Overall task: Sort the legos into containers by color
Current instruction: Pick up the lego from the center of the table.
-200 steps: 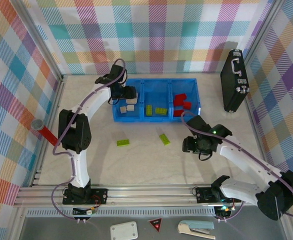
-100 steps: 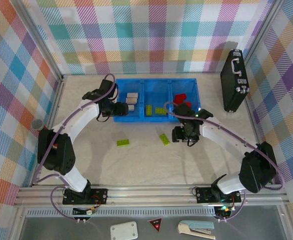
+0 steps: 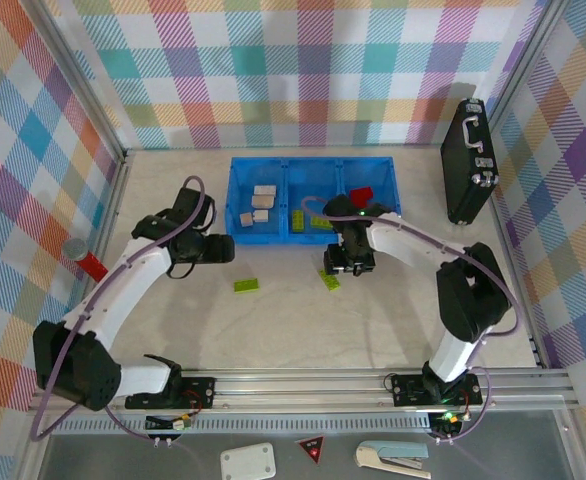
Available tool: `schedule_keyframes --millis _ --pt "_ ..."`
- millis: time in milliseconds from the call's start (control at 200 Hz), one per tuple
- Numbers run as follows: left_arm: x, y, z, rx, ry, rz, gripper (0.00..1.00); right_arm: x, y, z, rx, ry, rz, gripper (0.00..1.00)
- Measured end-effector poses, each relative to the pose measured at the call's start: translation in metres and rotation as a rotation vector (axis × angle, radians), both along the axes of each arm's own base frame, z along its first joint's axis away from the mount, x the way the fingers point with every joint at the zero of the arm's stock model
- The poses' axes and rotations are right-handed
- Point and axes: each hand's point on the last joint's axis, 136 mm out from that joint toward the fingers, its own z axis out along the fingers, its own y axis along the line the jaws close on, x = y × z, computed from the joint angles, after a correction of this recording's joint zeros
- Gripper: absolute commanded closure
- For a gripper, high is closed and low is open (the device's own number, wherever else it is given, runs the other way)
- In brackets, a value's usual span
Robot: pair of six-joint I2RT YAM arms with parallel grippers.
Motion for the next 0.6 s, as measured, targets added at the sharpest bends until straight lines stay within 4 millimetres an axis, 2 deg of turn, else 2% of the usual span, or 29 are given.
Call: schedule_keyframes --millis 90,250,600 --pt "-0.013 0.009 0.001 0.025 -0.01 0.003 0.23 0.004 0.009 -0.008 -0.006 0.014 0.02 0.4" --pt "-0.025 0.021 0.005 0.063 -0.052 0.002 0.23 0.004 0.019 -0.026 -0.028 0.043 0.052 0.41" --pt "-0.031 0.03 -0.003 0.105 -0.062 -0.001 0.23 -0.002 0.024 -0.051 -0.07 0.096 0.076 0.45"
